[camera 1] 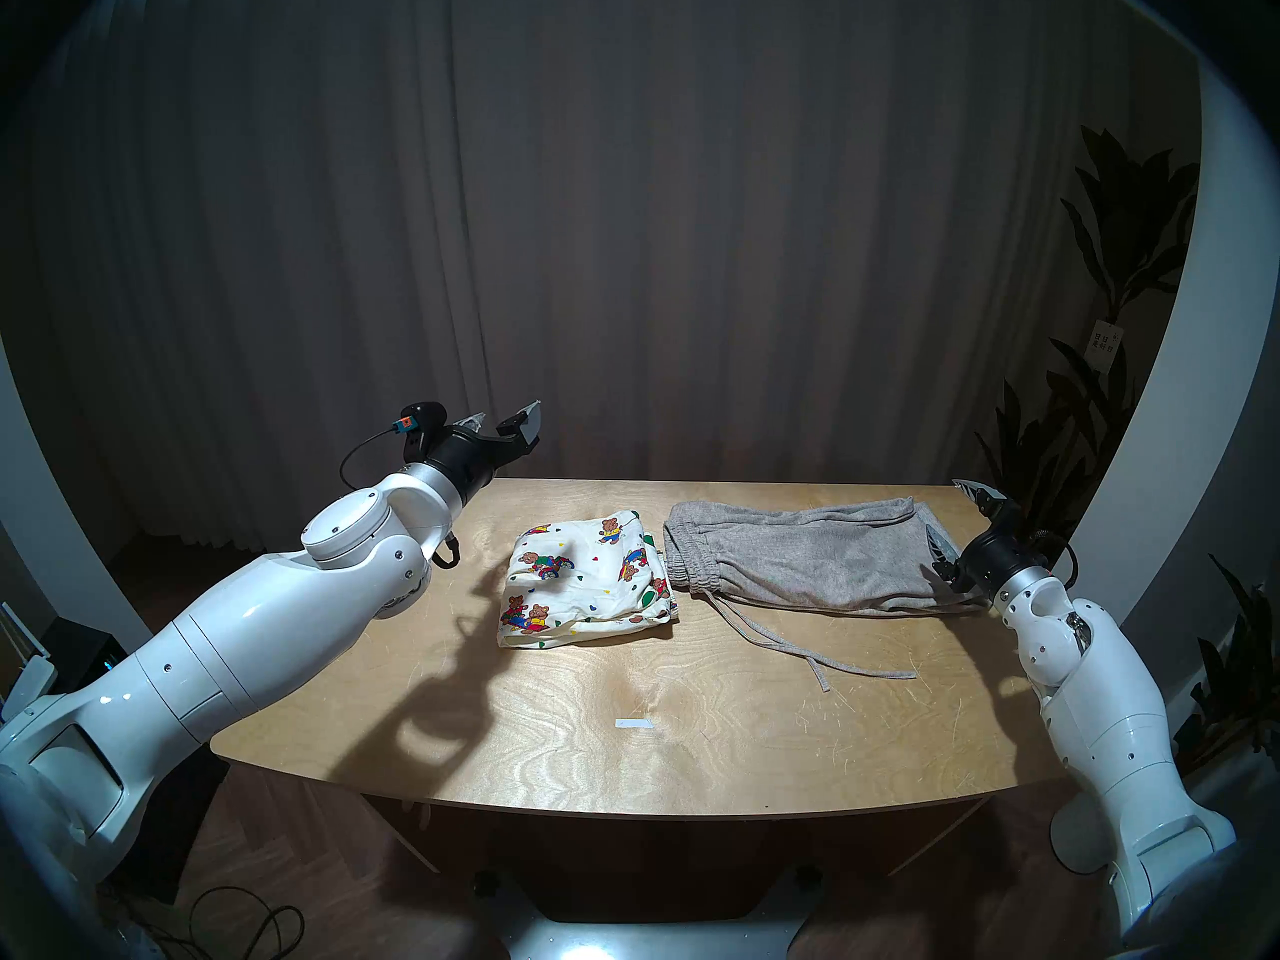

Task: Fold pants twice and stack them

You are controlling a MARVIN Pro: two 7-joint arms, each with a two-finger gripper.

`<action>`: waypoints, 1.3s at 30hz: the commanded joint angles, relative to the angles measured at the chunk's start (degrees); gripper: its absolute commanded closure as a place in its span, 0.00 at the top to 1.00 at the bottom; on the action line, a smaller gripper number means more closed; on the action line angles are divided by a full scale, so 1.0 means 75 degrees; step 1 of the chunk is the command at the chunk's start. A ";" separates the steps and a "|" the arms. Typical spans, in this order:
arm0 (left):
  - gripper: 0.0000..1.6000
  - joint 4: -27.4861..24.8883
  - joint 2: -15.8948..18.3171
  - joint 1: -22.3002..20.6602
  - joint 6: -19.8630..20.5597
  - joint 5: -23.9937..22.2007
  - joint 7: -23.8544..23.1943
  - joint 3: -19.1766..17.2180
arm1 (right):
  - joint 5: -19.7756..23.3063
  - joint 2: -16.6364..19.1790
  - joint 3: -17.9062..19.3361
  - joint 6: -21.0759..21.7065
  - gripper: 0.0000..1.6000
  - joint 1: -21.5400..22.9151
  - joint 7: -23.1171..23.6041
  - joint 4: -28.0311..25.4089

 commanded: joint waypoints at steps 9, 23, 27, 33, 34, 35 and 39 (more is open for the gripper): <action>1.00 -0.0255 -0.0034 -0.0060 0.0204 -0.0664 0.0019 -0.0298 | 0.0220 0.0242 0.0536 0.0016 1.00 -0.0983 -0.0005 -0.1223; 1.00 -0.0309 -0.0236 0.0052 0.0181 -0.1724 0.0069 -0.0502 | 0.0462 0.0220 0.1036 -0.0073 1.00 -0.1980 -0.0098 -0.2246; 1.00 -0.0302 -0.0319 0.0145 0.0112 -0.2067 0.0104 -0.0573 | 0.0535 0.0184 0.1212 -0.0170 1.00 -0.2249 -0.0149 -0.2469; 1.00 -0.0302 -0.0439 0.0353 0.0041 -0.2603 0.0181 -0.0622 | 0.0669 0.0111 0.1489 -0.0390 1.00 -0.2705 -0.0243 -0.2864; 1.00 -0.0306 -0.0454 0.0379 0.0027 -0.2684 0.0191 -0.0633 | 0.0690 0.0100 0.1535 -0.0426 1.00 -0.2772 -0.0258 -0.2934; 1.00 -0.0314 -0.0483 0.0412 0.0004 -0.2804 0.0206 -0.0656 | 0.0717 0.0087 0.1590 -0.0473 1.00 -0.2852 -0.0278 -0.3027; 1.00 -0.0344 -0.0531 0.0532 -0.0073 -0.3136 0.0245 -0.0738 | 0.0798 0.0036 0.1783 -0.0627 1.00 -0.3112 -0.0359 -0.3316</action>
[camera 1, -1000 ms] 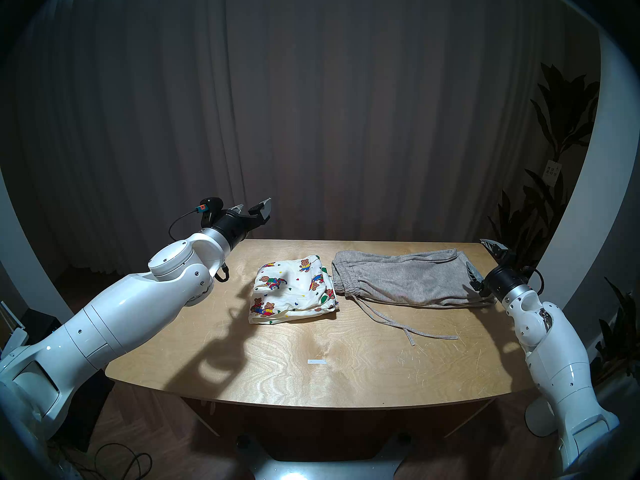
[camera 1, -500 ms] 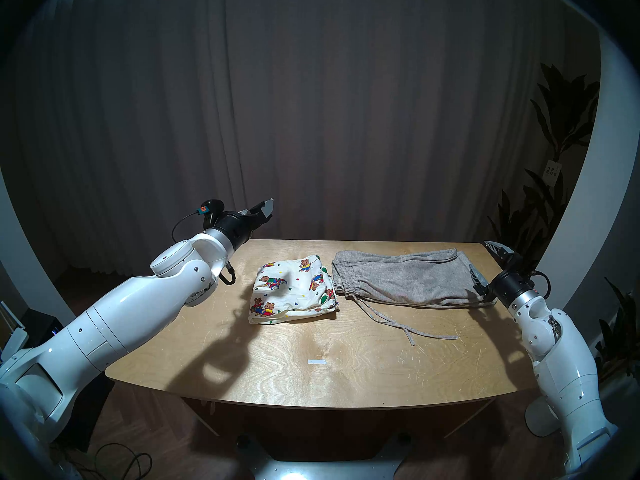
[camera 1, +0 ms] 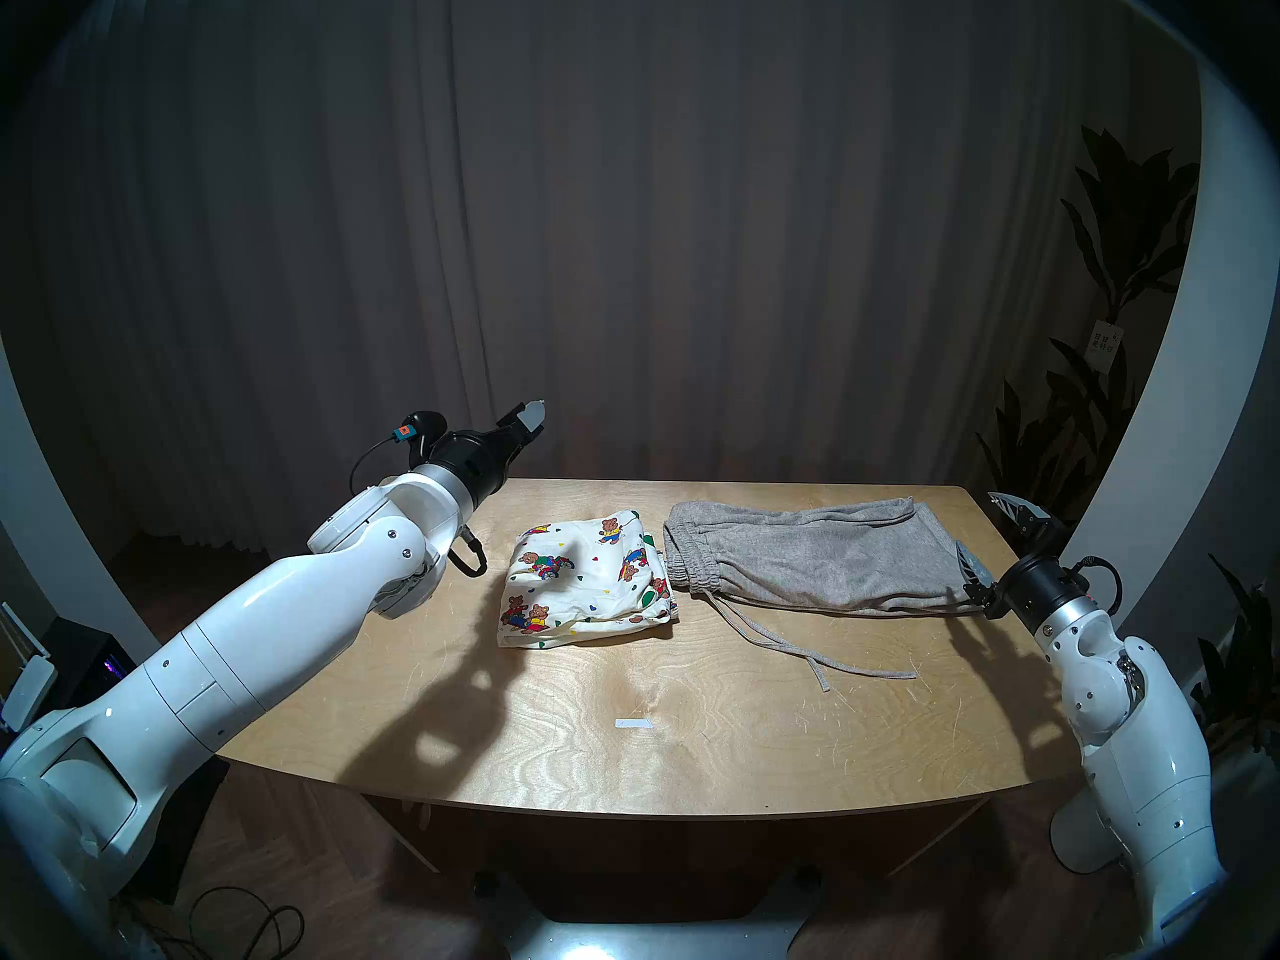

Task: Fold pants twice and stack them

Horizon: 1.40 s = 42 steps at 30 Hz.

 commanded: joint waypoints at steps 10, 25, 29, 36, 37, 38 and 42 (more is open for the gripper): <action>1.00 -0.0218 -0.0216 0.0575 -0.0477 -0.1374 0.0177 -0.0512 | 0.0343 -0.0301 0.0984 -0.0735 1.00 -0.1200 -0.0536 -0.1380; 1.00 -0.0833 0.0031 0.1008 -0.0703 -0.2221 0.0513 -0.0857 | 0.0718 -0.0807 0.1873 -0.1773 1.00 -0.2285 -0.1794 -0.2836; 1.00 -0.1076 0.0163 0.1124 -0.0756 -0.2385 0.0714 -0.0952 | 0.0826 -0.0864 0.2005 -0.2095 1.00 -0.2409 -0.2285 -0.3243; 1.00 -0.1121 -0.0113 0.1616 -0.0936 -0.3784 0.0816 -0.1512 | 0.0822 -0.0774 0.1946 -0.2898 1.00 -0.2350 -0.3314 -0.3901; 1.00 -0.1139 -0.0141 0.1679 -0.0950 -0.3977 0.0801 -0.1592 | 0.0794 -0.0774 0.1943 -0.3111 1.00 -0.2381 -0.3531 -0.4075; 1.00 -0.1139 -0.0141 0.1679 -0.0950 -0.3977 0.0801 -0.1592 | 0.0794 -0.0774 0.1943 -0.3111 1.00 -0.2381 -0.3531 -0.4075; 1.00 -0.1261 -0.0215 0.1977 -0.0973 -0.4663 0.0620 -0.1890 | 0.0749 -0.0558 0.1720 -0.3590 1.00 -0.2088 -0.4120 -0.3982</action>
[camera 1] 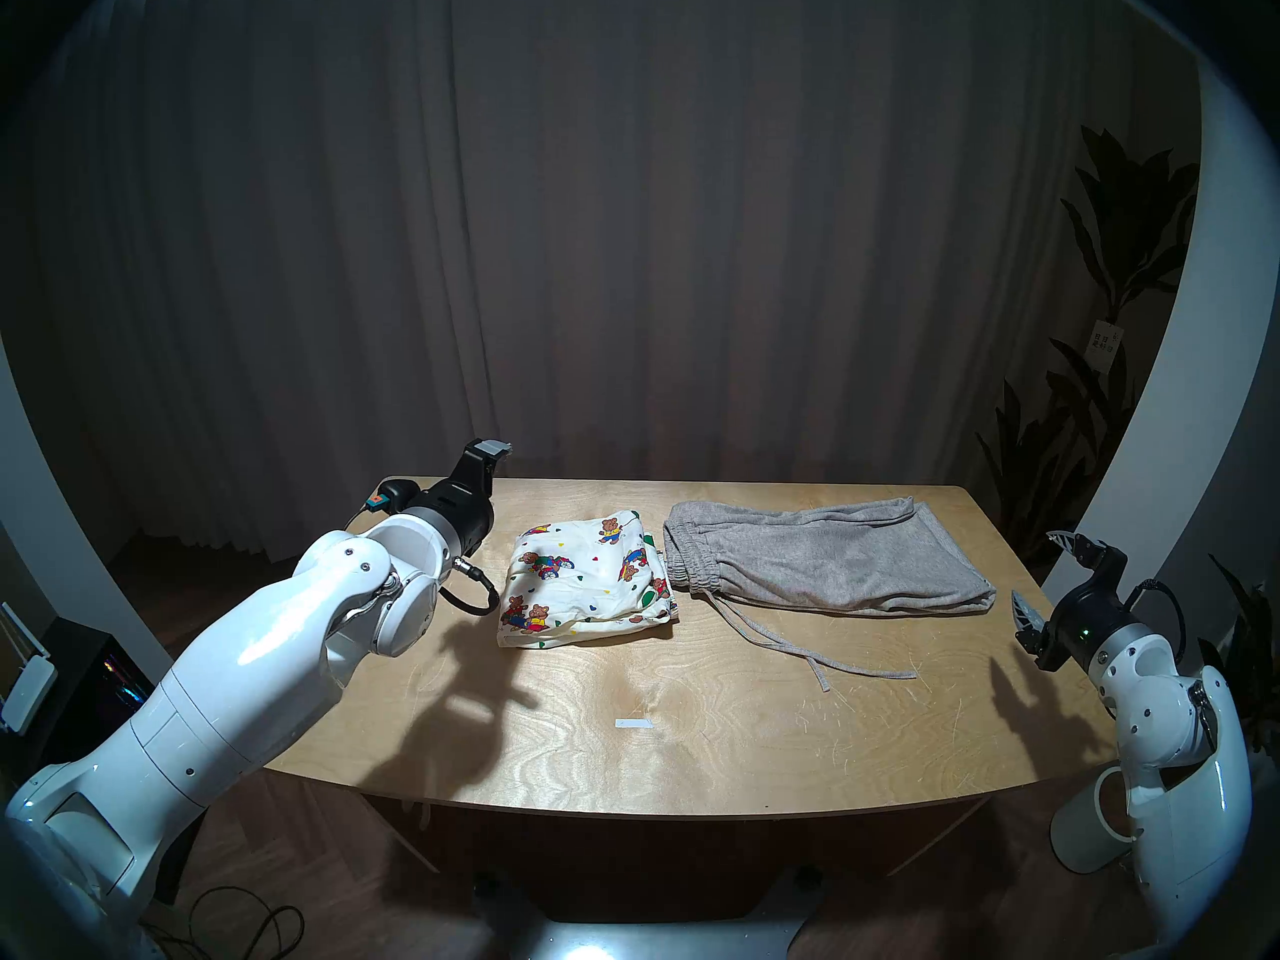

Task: Fold pants twice and stack them

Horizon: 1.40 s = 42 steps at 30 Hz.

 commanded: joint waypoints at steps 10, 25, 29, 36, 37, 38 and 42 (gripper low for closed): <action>1.00 -0.0860 -0.0023 0.0781 -0.0138 -0.1218 -0.0761 -0.0694 | -0.0067 0.0980 -0.1029 -0.1232 1.00 0.1452 -0.1559 0.0617; 1.00 -0.1057 -0.0400 0.0846 -0.0545 -0.1503 -0.0486 -0.0460 | -0.0296 0.1603 -0.1616 0.0061 1.00 0.2053 -0.0756 0.1956; 1.00 -0.1100 -0.0485 0.0756 -0.0658 -0.1440 -0.0351 -0.0285 | -0.0480 0.1628 -0.1679 0.0513 1.00 0.2036 -0.0332 0.2361; 1.00 -0.1287 -0.0680 0.0580 -0.1048 -0.1404 0.0066 -0.0077 | -0.0640 0.1564 -0.1835 0.0995 1.00 0.2143 0.0237 0.3018; 1.00 -0.1351 -0.0722 0.0598 -0.1117 -0.1409 0.0073 -0.0072 | -0.0664 0.1558 -0.1856 0.1047 1.00 0.2158 0.0296 0.3087; 1.00 -0.1444 -0.0717 0.0604 -0.1172 -0.1367 0.0125 -0.0039 | -0.0688 0.1561 -0.1877 0.1089 1.00 0.2161 0.0338 0.3158; 1.00 -0.1741 -0.0855 0.0562 -0.1418 -0.1318 0.0442 0.0117 | -0.0821 0.1540 -0.1986 0.1215 1.00 0.2298 0.0584 0.3513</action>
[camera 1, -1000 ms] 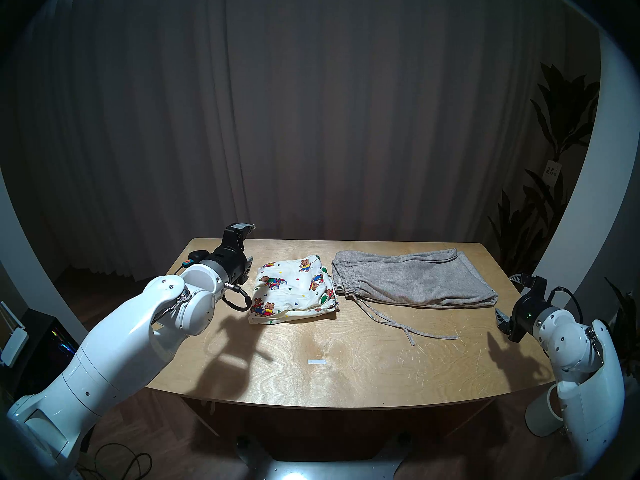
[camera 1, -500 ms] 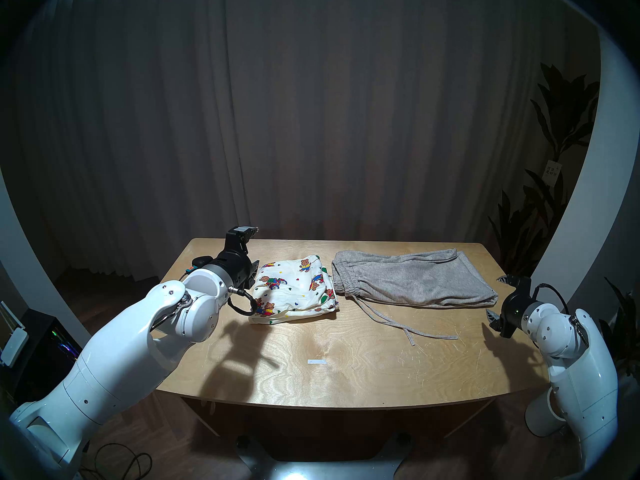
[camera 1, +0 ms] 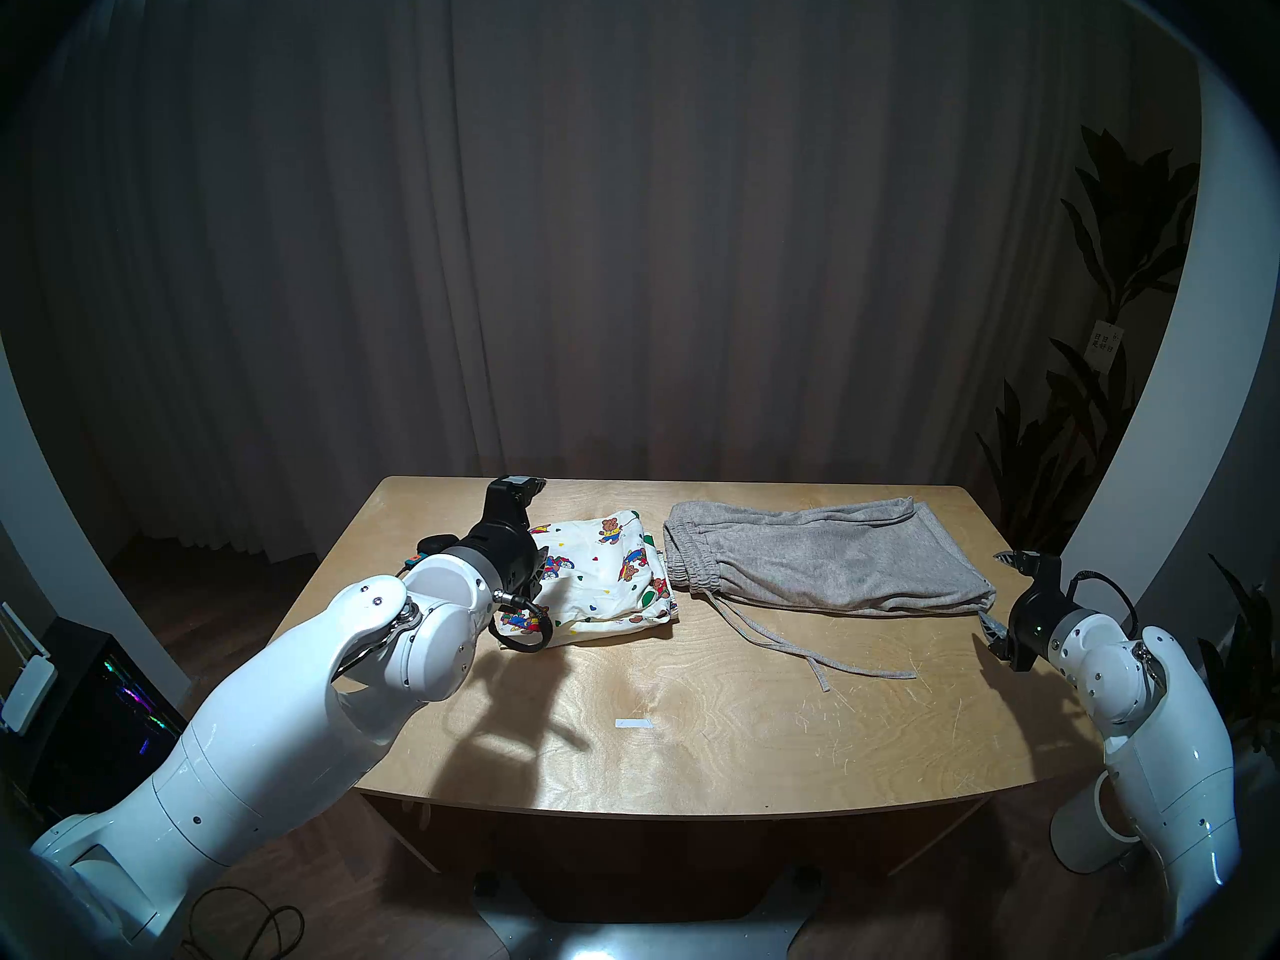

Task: Fold pants twice and stack them

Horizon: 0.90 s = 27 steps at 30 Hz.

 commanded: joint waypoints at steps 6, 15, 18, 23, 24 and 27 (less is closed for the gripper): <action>1.00 -0.0593 -0.0370 -0.0401 -0.0436 0.0215 0.0526 0.0251 | -0.0425 0.0103 -0.0346 0.0349 1.00 0.0627 0.0689 0.0818; 1.00 -0.0827 -0.0474 -0.0418 -0.0807 0.0518 0.0787 0.0525 | -0.0742 0.0134 -0.0757 0.0478 1.00 0.1203 0.0973 0.1661; 1.00 -0.0917 -0.0498 -0.0406 -0.0977 0.0648 0.0858 0.0614 | -0.0840 0.0181 -0.0874 0.0542 1.00 0.1379 0.1021 0.1883; 1.00 -0.1054 -0.0537 -0.0417 -0.1298 0.0874 0.1033 0.0749 | -0.1309 0.0394 -0.1241 0.0485 1.00 0.1681 0.0908 0.2155; 1.00 -0.1085 -0.0539 -0.0414 -0.1357 0.0919 0.1055 0.0772 | -0.1306 0.0421 -0.1288 0.0543 1.00 0.1734 0.0849 0.2199; 1.00 -0.1172 -0.0553 -0.0434 -0.1580 0.1058 0.1189 0.0846 | -0.1451 0.0434 -0.1461 0.0548 1.00 0.1927 0.0798 0.2343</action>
